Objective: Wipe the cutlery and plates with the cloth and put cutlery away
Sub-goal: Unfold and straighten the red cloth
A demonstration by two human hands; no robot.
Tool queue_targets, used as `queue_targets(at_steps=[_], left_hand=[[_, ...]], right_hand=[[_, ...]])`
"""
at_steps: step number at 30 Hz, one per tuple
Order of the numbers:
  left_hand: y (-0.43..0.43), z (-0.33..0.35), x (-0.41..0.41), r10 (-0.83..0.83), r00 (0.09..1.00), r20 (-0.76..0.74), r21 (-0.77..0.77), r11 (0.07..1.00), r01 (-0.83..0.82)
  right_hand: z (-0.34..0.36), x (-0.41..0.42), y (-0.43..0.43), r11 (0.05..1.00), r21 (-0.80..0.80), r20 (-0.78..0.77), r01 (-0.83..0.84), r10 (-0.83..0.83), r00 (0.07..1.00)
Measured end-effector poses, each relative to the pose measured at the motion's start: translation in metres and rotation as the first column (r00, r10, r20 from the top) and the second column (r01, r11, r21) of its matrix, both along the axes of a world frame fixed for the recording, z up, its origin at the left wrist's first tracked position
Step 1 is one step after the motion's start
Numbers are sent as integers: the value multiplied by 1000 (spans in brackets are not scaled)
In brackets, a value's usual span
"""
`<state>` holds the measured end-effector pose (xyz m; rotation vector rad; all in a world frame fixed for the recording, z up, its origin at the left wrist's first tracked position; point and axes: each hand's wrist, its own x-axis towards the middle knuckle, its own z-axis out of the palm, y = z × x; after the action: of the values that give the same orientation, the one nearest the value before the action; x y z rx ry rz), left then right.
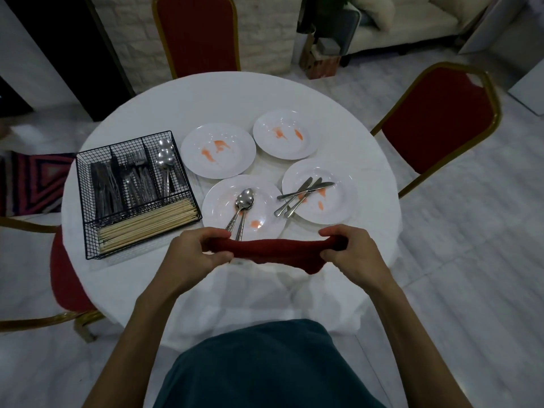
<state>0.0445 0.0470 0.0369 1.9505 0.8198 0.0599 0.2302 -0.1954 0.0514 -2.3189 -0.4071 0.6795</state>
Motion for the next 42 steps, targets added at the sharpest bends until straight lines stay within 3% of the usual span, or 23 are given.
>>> queue_targets(at_steps=[8,10,12,14,16,21,29,34,39,42], left_hand=[[1,-5,17,50,996,67,289,955,-68],[0,-5,19,88,994,67,263,959,-102],[-4,4,23,152,984,91,26,988,-155],[-11,15,29,222,967,126,-207,959,-193],[-19,22,34,261,956,137,-249,943,-222],[-39,31,37,283,949,142,-302,925,-231],[-71,29,38,52,984,173,-249,969,-7],[-73,25,35,-242,963,123,-165,951,260],[-64,20,33,-265,959,104,-295,912,284],[-57,14,35,-176,981,85,-158,969,187]], right_hand=[[-14,8,-1,996,-82,258,28,-6,966],[-17,7,0,990,-136,312,48,-3,950],[-13,8,3,997,-63,221,46,-31,975],[-3,6,9,990,118,-55,75,-69,996],[6,1,14,972,209,-220,109,-62,973],[6,-10,30,933,306,-364,188,-68,929],[-1,-30,47,960,252,-415,119,-4,910],[1,-35,45,976,217,-368,6,76,927],[2,-28,32,981,163,-322,-105,153,934],[8,-25,26,976,127,-319,-180,211,924]])
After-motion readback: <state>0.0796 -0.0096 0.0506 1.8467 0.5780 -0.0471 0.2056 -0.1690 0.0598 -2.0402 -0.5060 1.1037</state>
